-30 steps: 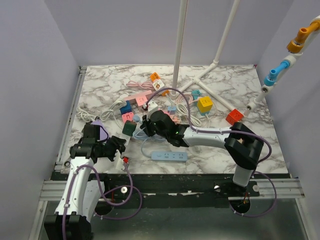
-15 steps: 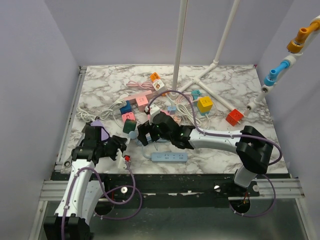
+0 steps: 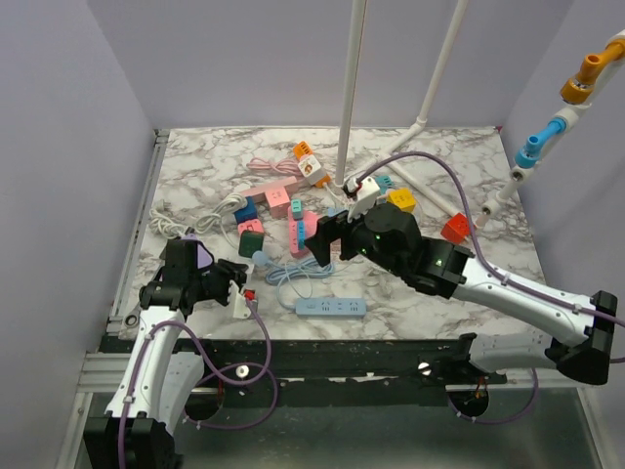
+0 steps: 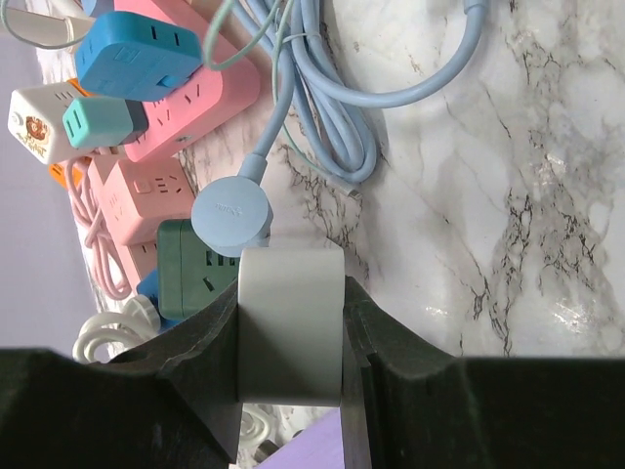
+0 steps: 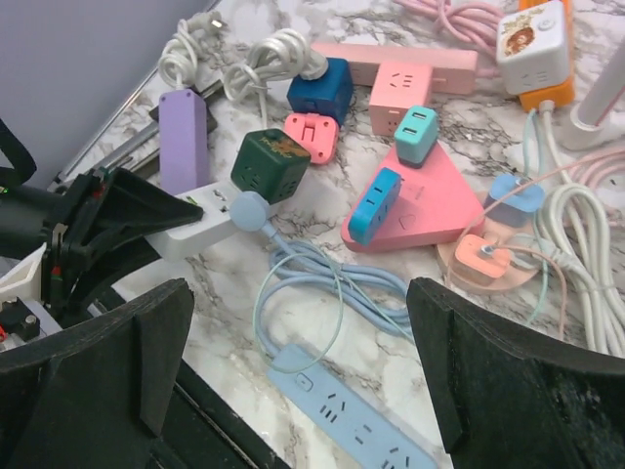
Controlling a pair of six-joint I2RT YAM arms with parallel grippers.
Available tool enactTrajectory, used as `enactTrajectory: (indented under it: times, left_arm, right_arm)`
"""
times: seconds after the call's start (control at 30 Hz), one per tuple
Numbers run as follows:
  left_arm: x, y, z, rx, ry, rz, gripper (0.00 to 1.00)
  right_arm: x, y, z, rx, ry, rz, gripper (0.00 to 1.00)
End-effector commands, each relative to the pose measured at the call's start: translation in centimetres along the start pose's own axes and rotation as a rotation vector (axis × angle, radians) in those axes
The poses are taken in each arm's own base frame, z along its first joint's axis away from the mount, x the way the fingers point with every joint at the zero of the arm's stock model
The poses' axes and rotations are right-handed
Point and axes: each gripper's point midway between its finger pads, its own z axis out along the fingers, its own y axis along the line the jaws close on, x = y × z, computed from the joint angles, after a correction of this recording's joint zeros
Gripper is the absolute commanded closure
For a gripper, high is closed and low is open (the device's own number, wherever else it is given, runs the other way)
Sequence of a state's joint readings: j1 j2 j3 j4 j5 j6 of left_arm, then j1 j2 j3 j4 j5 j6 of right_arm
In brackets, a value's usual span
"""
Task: Pull the plug off the socket
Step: Place the socket at the corner of the board, then pick up the socket from the corner of the board.
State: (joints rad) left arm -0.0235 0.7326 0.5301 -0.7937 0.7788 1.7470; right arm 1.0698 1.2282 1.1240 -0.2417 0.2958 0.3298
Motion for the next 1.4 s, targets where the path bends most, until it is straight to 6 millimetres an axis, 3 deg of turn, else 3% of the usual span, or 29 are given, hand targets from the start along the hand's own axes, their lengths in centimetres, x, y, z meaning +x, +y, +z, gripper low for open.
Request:
enactTrajectory:
  times: [0.0,0.1,0.17,0.27,0.37,0.63,0.73,0.9,1.1,1.17,1.27,1.37]
  left_arm:
    - [-0.2,0.6,0.1,-0.023,-0.017,-0.032,1.00]
    - [0.0,0.4,0.3,-0.038,-0.013,-0.016,1.00]
    - [0.1,0.3,0.5,-0.058,-0.011,0.000,1.00]
    - [0.0,-0.6,0.7,-0.066,-0.010,0.025,0.95]
    - [-0.3,-1.9,0.7,-0.032,-0.013,0.054,0.72]
    - [-0.8,-1.3,-0.5,-0.059,-0.006,-0.099,0.67]
    - [-1.1,-1.4,-0.6,-0.069,-0.011,-0.093,0.51]
    - [-1.4,-0.9,-0.8,-0.082,-0.019,-0.115,0.45]
    - [-1.2,0.3,-1.0,-0.096,-0.021,-0.188,0.44]
    - [-1.2,0.3,-1.0,-0.092,-0.021,-0.196,0.41]
    - [-1.2,0.4,-1.0,-0.086,-0.022,-0.199,0.29]
    - [-1.2,0.5,-1.0,-0.084,-0.021,-0.199,0.27]
  right_arm:
    - [4.5,0.1,-1.5,0.082,0.176,-0.034,0.00]
    - [8.1,5.8,-2.0,-0.028,0.219,-0.080,0.00]
    - [10.4,8.5,-1.9,-0.116,0.234,-0.075,0.01]
    - [13.8,9.6,-0.8,-0.172,0.286,-0.082,0.05]
    - [16.3,10.4,0.6,-0.203,0.332,-0.115,0.08]
    - [21.3,10.4,4.9,-0.177,0.357,-0.184,0.17]
    - [21.8,9.8,6.7,-0.159,0.348,-0.164,0.19]
    - [22.9,7.8,8.7,-0.133,0.351,-0.159,0.24]
    - [24.8,7.5,10.6,-0.117,0.364,-0.198,0.31]
    - [25.5,7.4,11.0,-0.112,0.374,-0.201,0.38]
    - [26.7,6.9,11.1,-0.096,0.396,-0.196,0.60]
    - [26.3,6.4,10.2,-0.080,0.392,-0.183,0.77]
